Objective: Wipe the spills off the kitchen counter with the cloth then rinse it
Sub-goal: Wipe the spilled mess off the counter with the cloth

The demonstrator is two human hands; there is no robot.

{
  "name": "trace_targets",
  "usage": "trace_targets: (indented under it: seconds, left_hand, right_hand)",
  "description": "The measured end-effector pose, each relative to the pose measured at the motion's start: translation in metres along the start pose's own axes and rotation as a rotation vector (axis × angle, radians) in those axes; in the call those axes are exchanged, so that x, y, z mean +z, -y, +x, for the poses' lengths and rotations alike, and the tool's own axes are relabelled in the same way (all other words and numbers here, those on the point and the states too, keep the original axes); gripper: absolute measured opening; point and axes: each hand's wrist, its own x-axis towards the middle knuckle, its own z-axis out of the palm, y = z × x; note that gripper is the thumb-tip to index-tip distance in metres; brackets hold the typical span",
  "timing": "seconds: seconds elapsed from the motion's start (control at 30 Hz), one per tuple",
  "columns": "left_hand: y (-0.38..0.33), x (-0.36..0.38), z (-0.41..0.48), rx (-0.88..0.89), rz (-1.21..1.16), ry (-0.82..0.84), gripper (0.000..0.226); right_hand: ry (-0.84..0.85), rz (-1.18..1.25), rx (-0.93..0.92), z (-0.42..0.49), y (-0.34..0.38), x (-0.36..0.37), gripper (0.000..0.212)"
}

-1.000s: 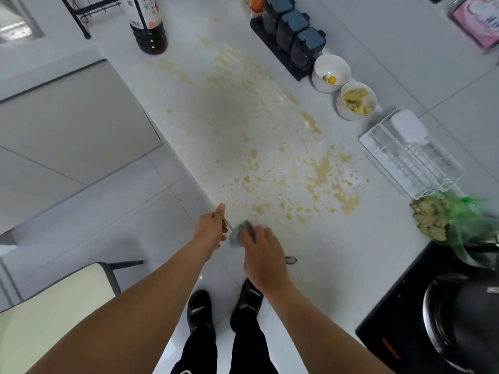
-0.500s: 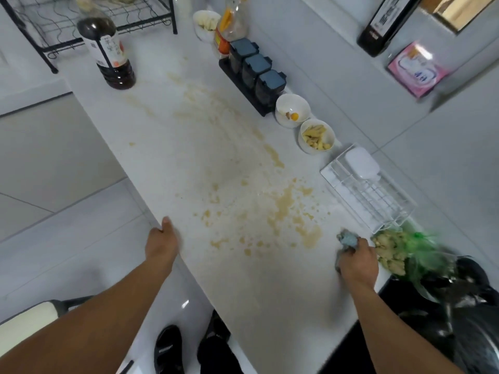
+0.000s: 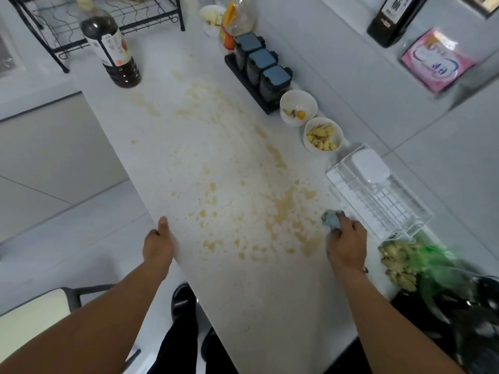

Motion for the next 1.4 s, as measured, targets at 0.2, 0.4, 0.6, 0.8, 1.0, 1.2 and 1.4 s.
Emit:
trace_targets:
  seconds: [0.2, 0.4, 0.6, 0.8, 1.0, 1.2, 1.4]
  left_hand:
    - [0.001, 0.001, -0.001, 0.001, 0.008, 0.001, 0.074]
    - [0.001, -0.004, 0.003, -0.023, -0.014, 0.064, 0.071]
    - [0.005, -0.01, 0.007, -0.012, -0.026, 0.122, 0.071]
    - [0.005, -0.007, 0.005, 0.001, -0.03, 0.111, 0.07]
    - [0.006, -0.01, 0.007, 0.038, -0.023, 0.143, 0.071]
    - [0.006, -0.01, 0.006, 0.044, -0.034, 0.148, 0.072]
    - [0.006, -0.01, 0.006, 0.051, -0.046, 0.164, 0.074]
  right_hand:
    - [0.058, -0.065, -0.1, -0.01, -0.001, -0.002, 0.043]
    - [0.041, -0.068, -0.105, -0.023, -0.005, -0.004, 0.042]
    - [0.062, -0.109, -0.155, -0.024, -0.005, -0.008, 0.037]
    - [0.073, -0.123, -0.211, -0.037, 0.001, -0.006, 0.038]
    - [0.074, -0.096, -0.187, -0.053, 0.004, -0.004, 0.035]
    - [0.054, -0.129, -0.19, -0.068, 0.012, 0.002, 0.037]
    - [0.074, -0.145, -0.306, -0.09, 0.018, 0.009, 0.037]
